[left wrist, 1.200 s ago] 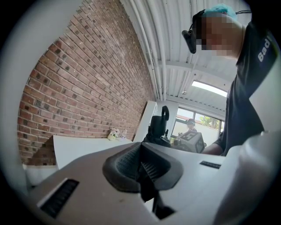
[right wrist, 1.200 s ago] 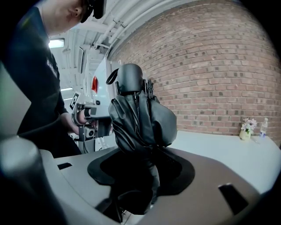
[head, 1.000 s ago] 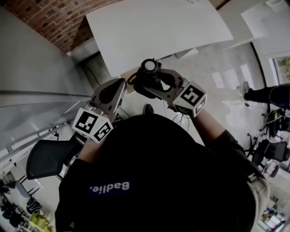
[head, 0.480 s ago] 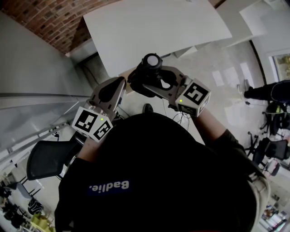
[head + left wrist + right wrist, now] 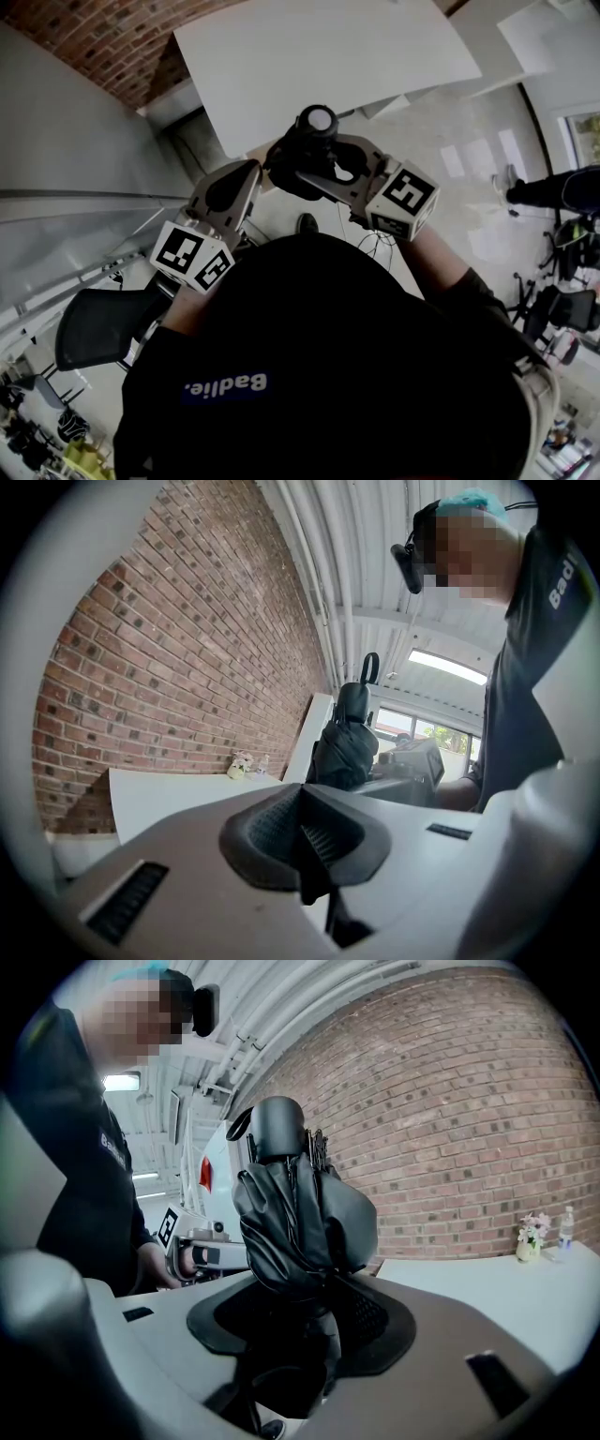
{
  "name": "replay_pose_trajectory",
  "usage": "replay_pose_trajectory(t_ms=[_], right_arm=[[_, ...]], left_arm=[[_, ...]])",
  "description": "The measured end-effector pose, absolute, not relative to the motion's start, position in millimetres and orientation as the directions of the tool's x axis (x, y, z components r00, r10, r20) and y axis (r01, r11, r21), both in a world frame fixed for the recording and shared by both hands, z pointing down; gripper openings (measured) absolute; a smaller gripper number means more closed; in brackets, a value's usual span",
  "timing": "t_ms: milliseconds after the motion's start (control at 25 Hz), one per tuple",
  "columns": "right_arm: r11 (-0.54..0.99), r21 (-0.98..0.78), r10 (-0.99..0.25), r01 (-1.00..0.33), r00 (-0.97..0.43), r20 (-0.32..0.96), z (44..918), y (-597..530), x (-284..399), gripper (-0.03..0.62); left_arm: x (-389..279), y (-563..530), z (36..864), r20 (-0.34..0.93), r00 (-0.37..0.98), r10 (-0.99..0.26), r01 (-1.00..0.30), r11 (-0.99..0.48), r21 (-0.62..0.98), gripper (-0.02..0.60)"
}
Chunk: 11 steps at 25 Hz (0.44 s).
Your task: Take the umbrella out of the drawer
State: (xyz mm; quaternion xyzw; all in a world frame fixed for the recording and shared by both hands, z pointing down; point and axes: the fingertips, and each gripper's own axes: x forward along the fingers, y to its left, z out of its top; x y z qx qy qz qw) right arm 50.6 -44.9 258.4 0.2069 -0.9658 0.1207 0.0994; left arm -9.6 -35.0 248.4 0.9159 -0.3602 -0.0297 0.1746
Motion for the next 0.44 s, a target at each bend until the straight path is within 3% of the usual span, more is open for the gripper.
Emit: replay_pose_trajectory(t_ms=[440], right_arm=[[0.888,-0.193,-0.371,-0.417,-0.899,0.233,253.3,-43.9,46.7,0.227]], left_arm=[[-11.3,-34.5,247.0,0.068,0.737,-0.673,-0.65,-0.678,0.343,0.002]])
